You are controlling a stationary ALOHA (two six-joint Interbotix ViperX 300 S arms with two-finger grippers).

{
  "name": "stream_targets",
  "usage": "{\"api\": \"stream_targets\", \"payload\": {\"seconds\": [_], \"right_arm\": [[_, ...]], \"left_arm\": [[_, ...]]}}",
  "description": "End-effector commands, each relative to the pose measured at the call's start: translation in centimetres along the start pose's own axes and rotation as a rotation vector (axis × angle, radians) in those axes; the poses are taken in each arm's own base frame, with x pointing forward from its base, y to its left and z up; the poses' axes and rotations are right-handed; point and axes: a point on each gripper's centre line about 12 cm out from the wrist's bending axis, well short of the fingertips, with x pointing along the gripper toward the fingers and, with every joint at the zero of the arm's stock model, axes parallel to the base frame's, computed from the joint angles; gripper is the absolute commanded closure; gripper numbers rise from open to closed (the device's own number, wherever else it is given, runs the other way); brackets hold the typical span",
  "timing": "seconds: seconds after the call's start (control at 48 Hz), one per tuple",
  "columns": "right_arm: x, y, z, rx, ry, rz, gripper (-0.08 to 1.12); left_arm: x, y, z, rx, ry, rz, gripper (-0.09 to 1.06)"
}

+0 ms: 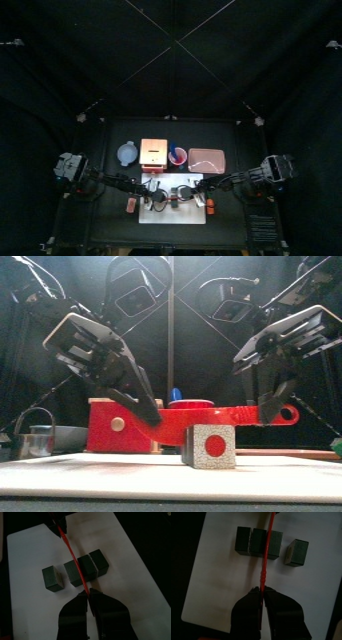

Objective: Place sushi on board then cut the sushi with the knife then place the pieces on the plate
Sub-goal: Cut the sushi into 4 pieces

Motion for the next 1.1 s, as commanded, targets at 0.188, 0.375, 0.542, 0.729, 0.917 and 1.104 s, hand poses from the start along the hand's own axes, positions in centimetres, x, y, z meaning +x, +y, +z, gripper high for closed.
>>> {"api": "stream_targets", "payload": {"seconds": [0.188, 0.375, 0.542, 0.729, 0.917, 1.104], "right_arm": [[-0.5, -0.2, 2.8, 0.012, -0.109, -0.024, 0.72], [-0.4, -0.4, 2.4, 0.009, -0.099, -0.027, 0.71], [-0.7, -0.3, 2.6, 0.003, -0.102, -0.023, 0.72], [-3.1, -0.6, 4.1, -0.016, -0.159, -0.035, 0.71], [-5.5, -0.7, 5.0, -0.080, -0.202, -0.055, 0.71], [-6.4, -0.3, 5.0, -0.089, -0.213, -0.049, 0.71]], "left_arm": [[0.7, 0.3, 3.2, -0.002, -0.085, 0.013, 0.57], [1.0, 0.6, 2.8, -0.004, -0.073, 0.017, 0.57], [1.0, 0.6, 2.8, -0.003, -0.075, 0.018, 0.57], [-0.2, 1.0, 4.3, -0.005, -0.112, 0.026, 0.57], [-1.9, 1.5, 6.0, -0.008, -0.156, 0.035, 0.57], [-2.5, 1.2, 6.7, -0.003, -0.171, 0.029, 0.57]]}}
